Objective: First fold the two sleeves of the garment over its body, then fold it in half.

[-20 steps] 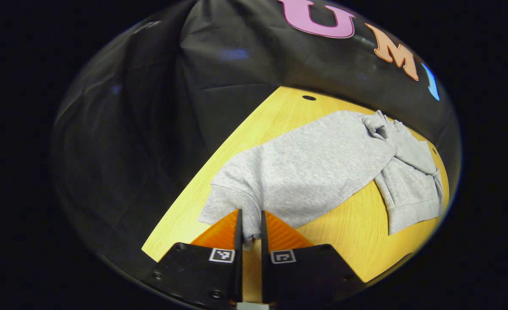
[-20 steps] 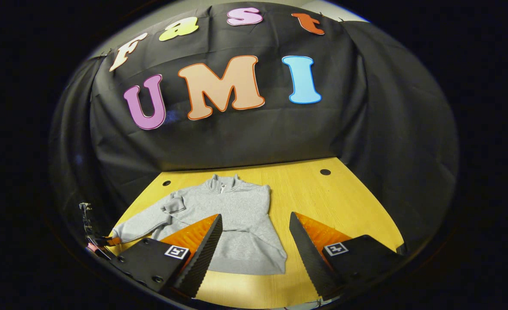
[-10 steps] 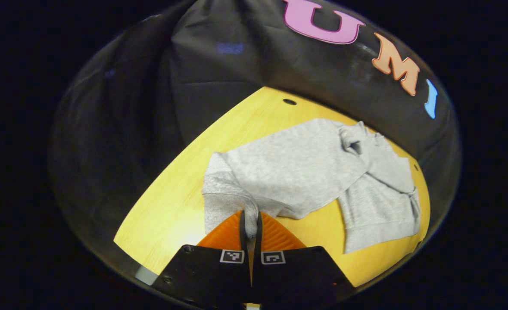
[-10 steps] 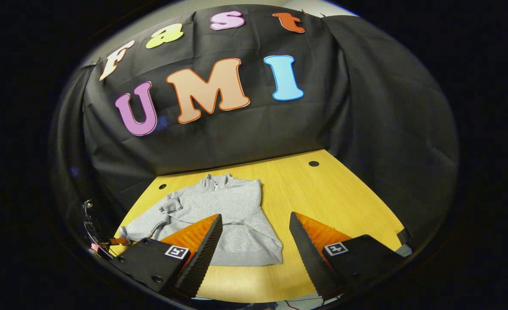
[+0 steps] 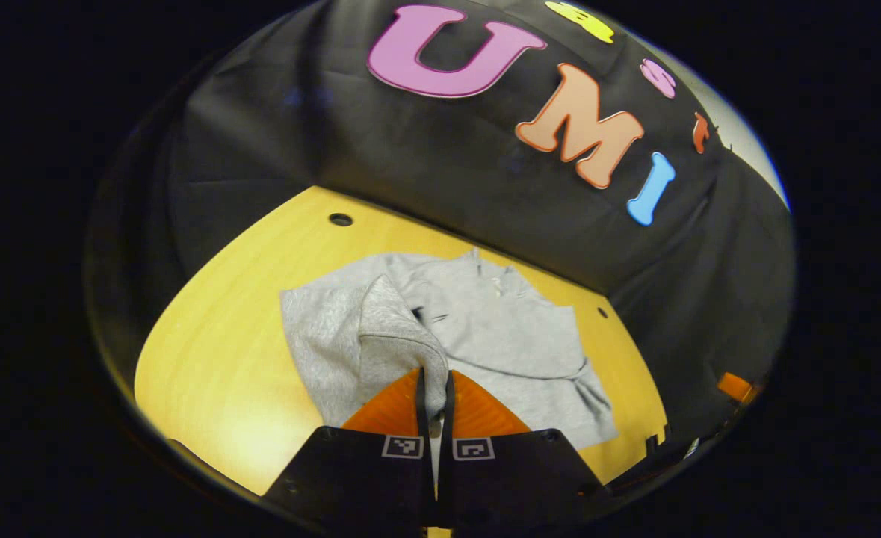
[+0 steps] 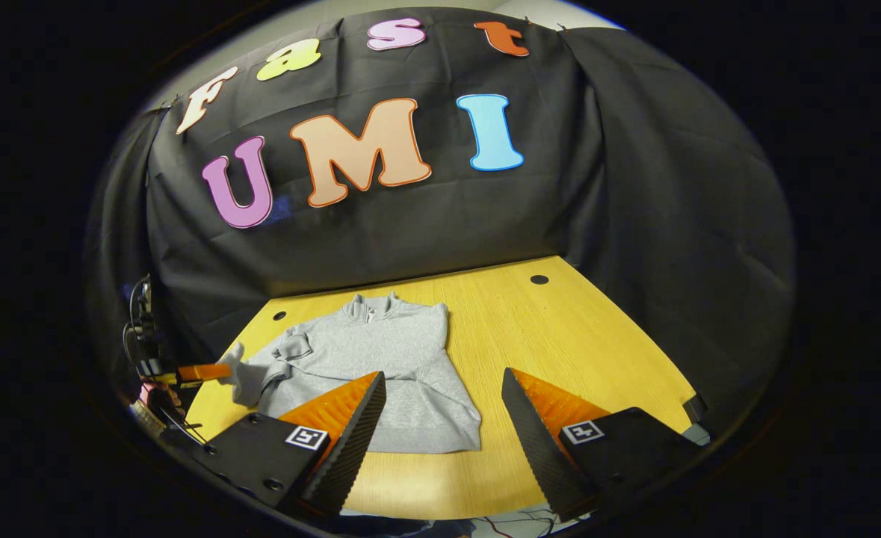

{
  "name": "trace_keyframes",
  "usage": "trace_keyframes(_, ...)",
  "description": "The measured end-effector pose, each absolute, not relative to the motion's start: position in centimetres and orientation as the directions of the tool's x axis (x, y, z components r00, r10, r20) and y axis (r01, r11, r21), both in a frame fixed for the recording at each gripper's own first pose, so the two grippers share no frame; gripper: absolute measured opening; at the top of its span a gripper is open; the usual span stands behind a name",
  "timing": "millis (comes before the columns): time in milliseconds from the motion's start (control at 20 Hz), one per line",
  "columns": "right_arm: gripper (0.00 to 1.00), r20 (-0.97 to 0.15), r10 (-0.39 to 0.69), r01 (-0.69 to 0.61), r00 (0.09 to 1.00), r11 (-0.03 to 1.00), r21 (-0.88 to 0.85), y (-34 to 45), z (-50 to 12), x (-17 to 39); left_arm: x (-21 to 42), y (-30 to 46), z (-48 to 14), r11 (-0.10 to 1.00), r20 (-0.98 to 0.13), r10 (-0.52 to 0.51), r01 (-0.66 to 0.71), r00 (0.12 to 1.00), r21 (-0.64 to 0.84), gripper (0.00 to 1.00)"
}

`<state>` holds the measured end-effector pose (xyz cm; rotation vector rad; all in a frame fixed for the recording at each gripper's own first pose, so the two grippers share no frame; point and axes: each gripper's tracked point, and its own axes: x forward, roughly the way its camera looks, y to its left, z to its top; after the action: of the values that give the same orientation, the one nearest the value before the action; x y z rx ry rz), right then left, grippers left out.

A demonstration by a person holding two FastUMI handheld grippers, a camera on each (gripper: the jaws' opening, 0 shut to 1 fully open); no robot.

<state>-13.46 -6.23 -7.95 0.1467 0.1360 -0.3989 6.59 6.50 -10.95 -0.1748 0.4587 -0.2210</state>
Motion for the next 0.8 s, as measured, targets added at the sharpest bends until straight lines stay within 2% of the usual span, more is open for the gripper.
trace_keyframes(350, 0.98, -0.170, -0.355, 0.375, 0.919, 0.921, 0.105, -6.6, -8.0, -13.9, 10.2, -4.7, -9.0, 0.915, -0.379, -0.399, 0.337, 0.835, -0.222, 0.00)
trace_keyframes(400, 0.94, -0.170, -0.358, 0.379, 0.918, 0.919, 0.112, -6.8, -8.0, -14.0, 11.0, -6.1, -8.7, 0.908, -0.374, -0.415, 0.355, 0.829, -0.221, 0.00)
trace_keyframes(450, 0.98, -0.170, -0.360, 0.382, 0.917, 0.917, 0.118, -7.0, -8.1, -14.0, 11.6, -7.5, -8.8, 0.903, -0.376, -0.429, 0.371, 0.822, -0.218, 0.00)
trace_keyframes(500, 0.94, -0.170, -0.361, 0.383, 0.917, 0.916, 0.120, -7.2, -8.3, -14.0, 12.1, -8.9, -8.8, 0.896, -0.374, -0.443, 0.389, 0.815, -0.215, 0.00)
trace_keyframes(600, 0.94, -0.177, -0.365, 0.387, 0.914, 0.915, 0.113, -7.5, -8.8, -13.6, 13.2, -11.5, -9.1, 0.884, -0.382, -0.468, 0.423, 0.797, -0.201, 0.00)
trace_keyframes(650, 0.98, -0.179, -0.359, 0.382, 0.916, 0.917, 0.113, -7.5, -8.8, -13.3, 13.8, -12.9, -9.2, 0.876, -0.383, -0.482, 0.442, 0.788, -0.193, 0.00)
trace_keyframes(800, 0.98, -0.179, -0.338, 0.362, 0.924, 0.925, 0.120, -7.3, -9.0, -12.1, 15.1, -17.0, -9.8, 0.854, -0.393, -0.516, 0.494, 0.761, -0.165, 0.00)
